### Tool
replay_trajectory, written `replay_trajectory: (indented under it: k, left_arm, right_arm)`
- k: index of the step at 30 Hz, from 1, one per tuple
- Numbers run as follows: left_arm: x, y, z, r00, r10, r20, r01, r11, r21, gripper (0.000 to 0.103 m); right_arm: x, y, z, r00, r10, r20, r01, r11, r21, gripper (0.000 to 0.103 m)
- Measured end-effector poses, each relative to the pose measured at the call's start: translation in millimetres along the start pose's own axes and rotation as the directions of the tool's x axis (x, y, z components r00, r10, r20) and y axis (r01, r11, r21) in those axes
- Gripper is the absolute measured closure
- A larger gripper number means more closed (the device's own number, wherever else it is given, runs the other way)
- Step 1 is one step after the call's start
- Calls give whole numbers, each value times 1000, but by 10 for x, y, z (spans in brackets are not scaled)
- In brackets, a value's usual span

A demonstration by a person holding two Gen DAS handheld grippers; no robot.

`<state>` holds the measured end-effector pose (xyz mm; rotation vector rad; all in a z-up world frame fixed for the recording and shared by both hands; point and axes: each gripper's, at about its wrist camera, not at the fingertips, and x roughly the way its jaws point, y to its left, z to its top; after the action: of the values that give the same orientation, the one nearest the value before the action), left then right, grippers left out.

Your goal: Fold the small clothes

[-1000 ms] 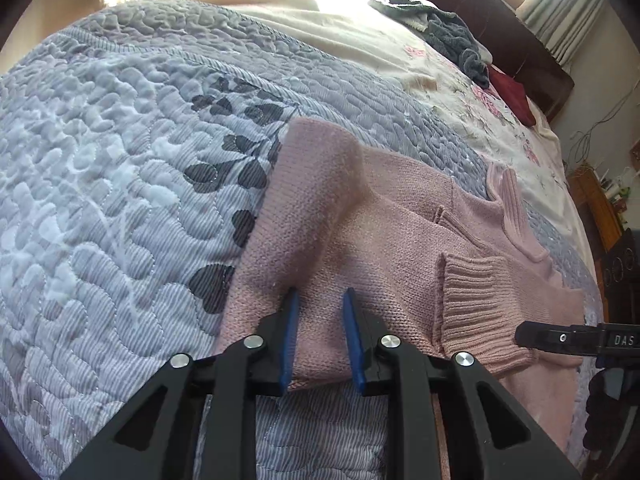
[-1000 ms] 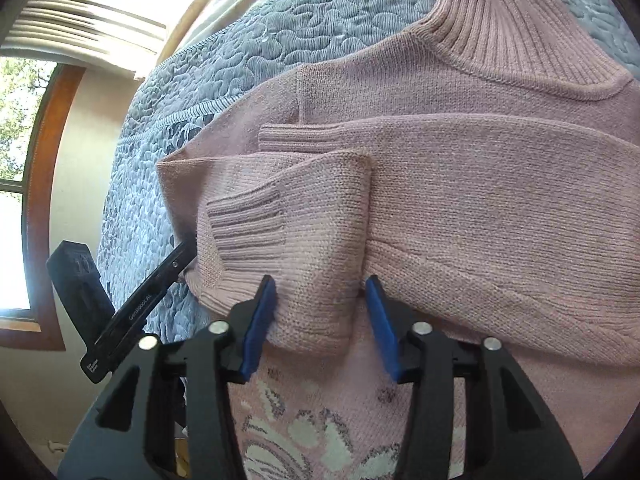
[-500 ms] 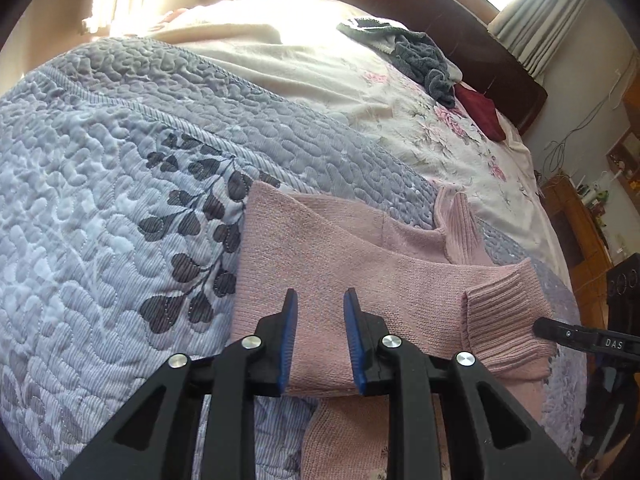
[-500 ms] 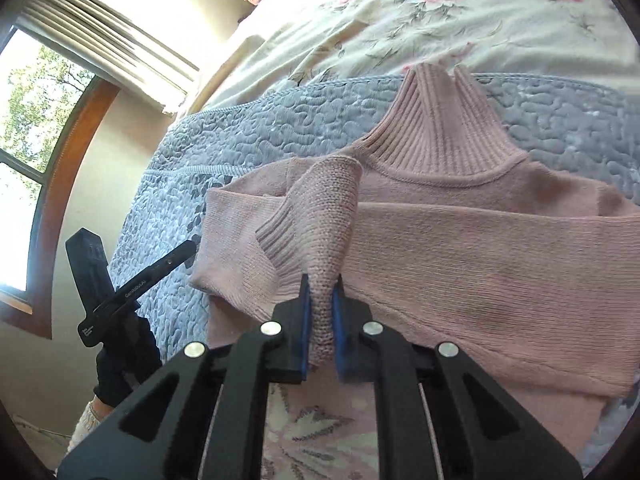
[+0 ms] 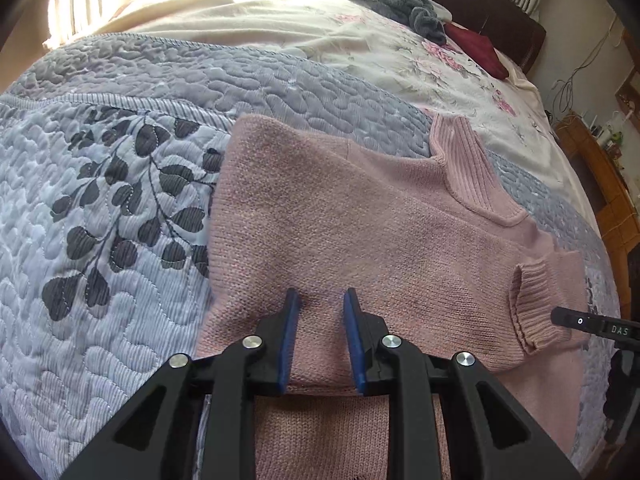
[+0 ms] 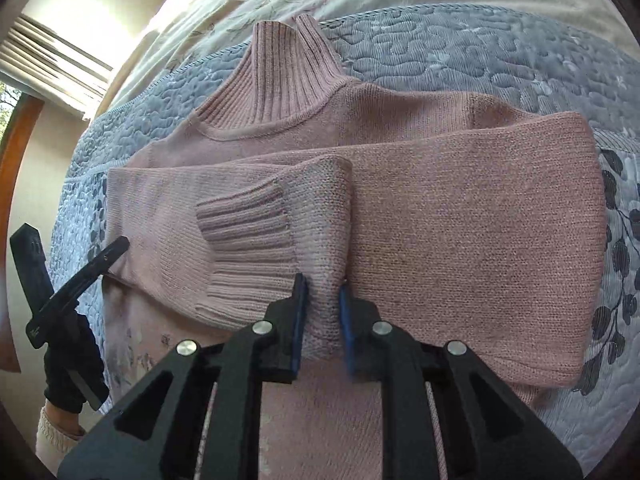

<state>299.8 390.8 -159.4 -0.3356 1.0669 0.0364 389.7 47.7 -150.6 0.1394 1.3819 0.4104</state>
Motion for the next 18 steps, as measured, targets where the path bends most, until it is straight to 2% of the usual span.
replay_trajectory:
  k: [2, 5, 7, 9, 12, 15, 18]
  left_arm:
    - [-26, -3, 18, 1000, -1, -8, 1, 1000, 4, 79]
    - [-156, -45, 54, 1000, -1, 5, 1, 1000, 9, 80]
    - [-285, -142, 86, 999, -26, 46, 25, 999, 23, 80]
    - [-332, -287, 104, 997, -48, 60, 45, 998, 47, 79]
    - [-247, -524, 98, 997, -61, 37, 57, 994, 95, 79]
    - [-76, -599, 39, 999, -39, -4, 39, 993, 108, 79]
    - [94, -537, -35, 999, -27, -45, 31, 996, 83, 79]
  right_arm:
    - [-60, 23, -26, 999, -32, 19, 32, 999, -24, 79]
    - [-346, 161, -69, 989, -91, 114, 101, 991, -87, 78]
    - [-477, 327, -78, 987, -67, 144, 87, 987, -135, 73]
    - [-467, 554, -85, 991, -44, 126, 69, 978, -195, 69]
    - [-246, 865, -121, 996, -51, 73, 69, 962, -266, 66]
    - [57, 1007, -154, 992, -124, 24, 125, 948, -294, 62]
    - [254, 1011, -178, 984, -176, 4, 169, 939, -300, 65]
